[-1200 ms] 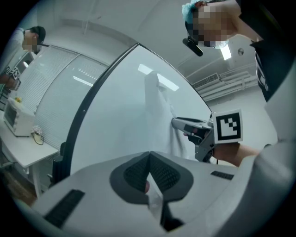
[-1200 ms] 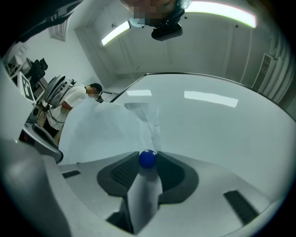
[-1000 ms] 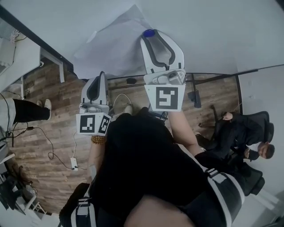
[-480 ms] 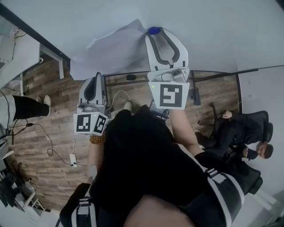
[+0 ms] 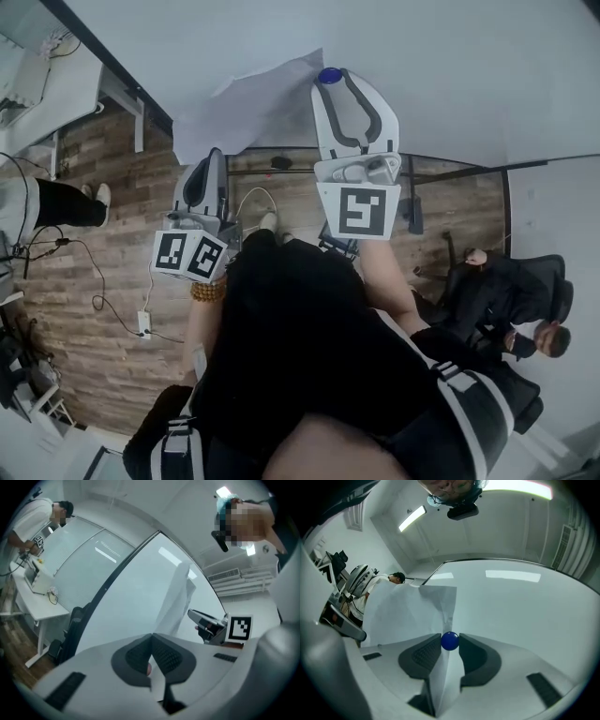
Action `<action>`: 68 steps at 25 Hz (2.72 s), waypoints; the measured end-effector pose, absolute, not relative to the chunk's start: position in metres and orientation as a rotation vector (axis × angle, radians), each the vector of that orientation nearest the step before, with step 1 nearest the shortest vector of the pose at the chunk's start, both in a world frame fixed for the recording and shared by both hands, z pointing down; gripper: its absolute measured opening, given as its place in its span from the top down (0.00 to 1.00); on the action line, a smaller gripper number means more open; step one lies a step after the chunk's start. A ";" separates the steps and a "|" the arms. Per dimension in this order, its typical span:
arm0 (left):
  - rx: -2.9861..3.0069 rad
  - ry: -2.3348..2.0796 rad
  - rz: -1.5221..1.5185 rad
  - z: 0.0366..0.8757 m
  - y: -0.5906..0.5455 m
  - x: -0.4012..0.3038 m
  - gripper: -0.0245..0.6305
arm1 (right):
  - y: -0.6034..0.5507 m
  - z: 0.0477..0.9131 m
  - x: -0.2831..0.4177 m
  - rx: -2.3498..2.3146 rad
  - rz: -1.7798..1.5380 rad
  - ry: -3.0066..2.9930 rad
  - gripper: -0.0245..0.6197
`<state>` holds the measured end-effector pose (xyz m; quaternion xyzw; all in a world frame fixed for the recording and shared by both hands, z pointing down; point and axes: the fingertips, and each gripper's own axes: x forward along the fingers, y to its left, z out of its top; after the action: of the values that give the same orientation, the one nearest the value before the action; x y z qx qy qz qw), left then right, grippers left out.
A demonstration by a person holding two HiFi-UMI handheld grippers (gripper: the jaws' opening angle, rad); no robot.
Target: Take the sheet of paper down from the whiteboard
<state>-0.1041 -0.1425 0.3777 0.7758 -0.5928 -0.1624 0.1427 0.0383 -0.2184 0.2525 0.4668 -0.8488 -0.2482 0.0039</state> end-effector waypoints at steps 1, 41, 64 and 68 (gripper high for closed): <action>2.222 -1.694 -0.495 0.374 -0.141 -0.101 0.95 | -0.217 0.251 0.039 1.463 -0.770 -2.668 0.78; 2.327 -2.025 -0.160 0.346 -0.025 -0.190 0.95 | -0.049 0.268 0.024 1.553 -0.559 -2.628 0.78; 2.615 -1.876 -0.125 0.319 -0.043 -0.135 0.95 | -0.035 0.267 -0.007 1.514 -0.503 -2.702 0.78; 2.618 -1.874 -0.134 0.315 -0.047 -0.129 0.95 | -0.038 0.263 -0.002 1.504 -0.512 -2.709 0.78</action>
<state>-0.1292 -0.0467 0.3149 0.8118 -0.5811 -0.0415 -0.0402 -0.0022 -0.0381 0.2632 0.4790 -0.8626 -0.1629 0.0008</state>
